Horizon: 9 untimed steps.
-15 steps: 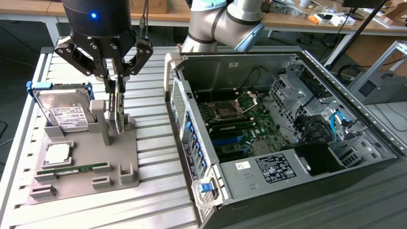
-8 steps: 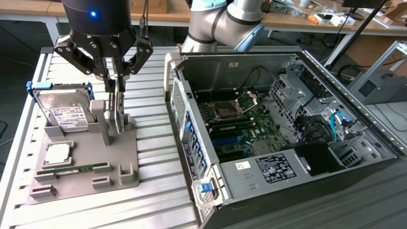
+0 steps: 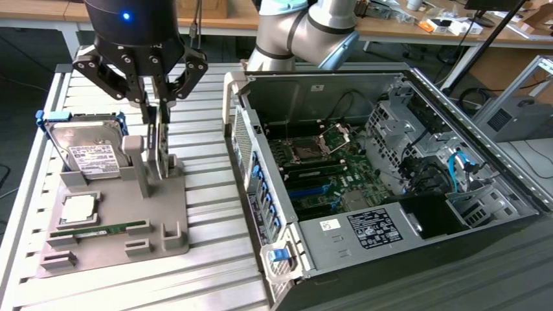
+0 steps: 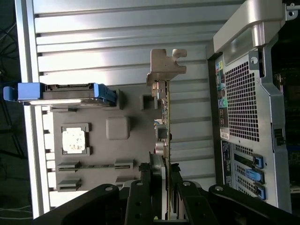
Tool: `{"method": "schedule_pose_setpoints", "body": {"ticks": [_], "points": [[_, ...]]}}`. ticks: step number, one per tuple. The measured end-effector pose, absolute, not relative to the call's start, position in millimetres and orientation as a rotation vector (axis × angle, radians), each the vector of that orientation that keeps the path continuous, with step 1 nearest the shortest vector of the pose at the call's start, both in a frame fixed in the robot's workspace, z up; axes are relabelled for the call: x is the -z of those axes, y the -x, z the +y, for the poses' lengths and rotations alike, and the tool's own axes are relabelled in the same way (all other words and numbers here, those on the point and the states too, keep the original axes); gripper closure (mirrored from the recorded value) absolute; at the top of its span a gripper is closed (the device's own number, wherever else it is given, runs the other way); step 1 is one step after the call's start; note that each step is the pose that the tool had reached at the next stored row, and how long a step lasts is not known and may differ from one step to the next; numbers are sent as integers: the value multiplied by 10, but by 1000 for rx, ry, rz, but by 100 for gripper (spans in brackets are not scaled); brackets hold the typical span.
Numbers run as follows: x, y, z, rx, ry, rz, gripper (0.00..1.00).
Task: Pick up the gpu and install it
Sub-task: 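Pick up the gpu and move the gpu toward the slot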
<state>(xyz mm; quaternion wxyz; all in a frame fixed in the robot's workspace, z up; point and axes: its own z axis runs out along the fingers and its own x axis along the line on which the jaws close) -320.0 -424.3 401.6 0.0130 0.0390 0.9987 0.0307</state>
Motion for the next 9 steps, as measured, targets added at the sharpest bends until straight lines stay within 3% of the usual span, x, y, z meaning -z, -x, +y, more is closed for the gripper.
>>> {"method": "schedule_pose_setpoints", "body": {"ticks": [9], "points": [[-4039,3200,-4243,-98,-121,3112,73]]}}
